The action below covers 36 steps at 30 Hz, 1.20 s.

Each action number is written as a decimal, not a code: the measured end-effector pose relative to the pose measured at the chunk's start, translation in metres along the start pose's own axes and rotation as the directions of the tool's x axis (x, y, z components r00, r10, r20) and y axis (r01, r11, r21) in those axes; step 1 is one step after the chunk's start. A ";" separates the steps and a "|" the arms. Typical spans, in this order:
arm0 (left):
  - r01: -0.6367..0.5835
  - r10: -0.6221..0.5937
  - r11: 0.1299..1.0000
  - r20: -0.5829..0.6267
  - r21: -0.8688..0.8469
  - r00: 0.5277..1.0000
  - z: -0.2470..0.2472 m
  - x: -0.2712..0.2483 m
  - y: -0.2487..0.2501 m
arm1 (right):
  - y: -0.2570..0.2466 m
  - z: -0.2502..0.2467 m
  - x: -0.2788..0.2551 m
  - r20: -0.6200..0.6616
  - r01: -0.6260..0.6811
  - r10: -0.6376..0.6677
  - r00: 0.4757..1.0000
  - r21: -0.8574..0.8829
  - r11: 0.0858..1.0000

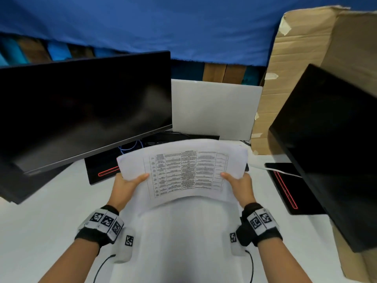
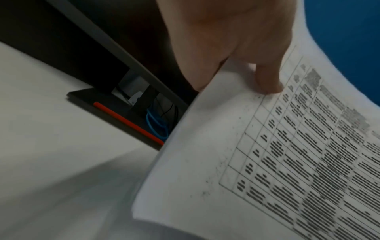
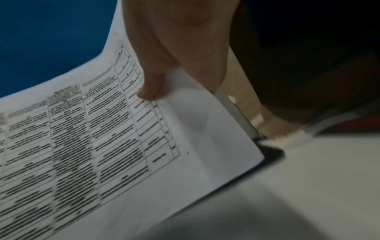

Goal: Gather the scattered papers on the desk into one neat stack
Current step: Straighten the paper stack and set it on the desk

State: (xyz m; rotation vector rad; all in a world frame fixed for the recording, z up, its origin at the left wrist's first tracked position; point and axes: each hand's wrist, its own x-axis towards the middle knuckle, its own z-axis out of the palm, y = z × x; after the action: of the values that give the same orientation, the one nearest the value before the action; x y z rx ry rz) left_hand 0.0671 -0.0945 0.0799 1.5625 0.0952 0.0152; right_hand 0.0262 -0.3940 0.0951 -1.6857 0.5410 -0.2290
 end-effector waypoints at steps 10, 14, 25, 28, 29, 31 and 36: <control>-0.474 0.461 0.591 0.210 0.652 0.862 0.008 0.030 0.073 | -0.105 -0.001 0.005 0.285 0.461 -0.363 0.887 -0.585 0.668; -0.464 0.205 0.696 0.467 0.548 0.860 0.034 0.031 0.091 | -0.133 0.017 -0.013 0.455 0.601 -0.403 0.794 -0.683 0.414; -0.254 0.172 0.930 0.294 0.265 0.940 0.020 0.021 0.066 | -0.130 -0.005 0.000 0.272 0.500 -0.421 0.865 -0.403 0.767; -0.273 0.212 0.940 0.279 0.203 0.937 0.022 0.011 0.070 | -0.111 0.001 0.000 0.213 0.283 -0.284 0.935 0.038 0.958; -0.281 0.231 0.945 0.268 0.166 0.935 0.025 0.008 0.070 | -0.101 0.005 -0.002 0.248 0.214 -0.234 0.940 0.106 0.971; -0.279 0.251 0.954 0.219 0.110 0.943 0.029 0.006 0.069 | -0.082 0.015 -0.008 0.332 0.161 -0.170 0.928 0.054 0.985; -0.248 0.229 0.967 0.231 0.061 0.946 0.030 -0.002 0.058 | -0.056 0.027 -0.020 0.334 0.114 -0.130 0.933 0.068 0.991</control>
State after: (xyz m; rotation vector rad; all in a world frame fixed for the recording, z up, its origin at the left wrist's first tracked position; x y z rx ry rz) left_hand 0.0697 -0.1244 0.1383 1.6467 -0.2742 0.0272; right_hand 0.0332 -0.3558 0.1475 -1.6686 0.1718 -0.0373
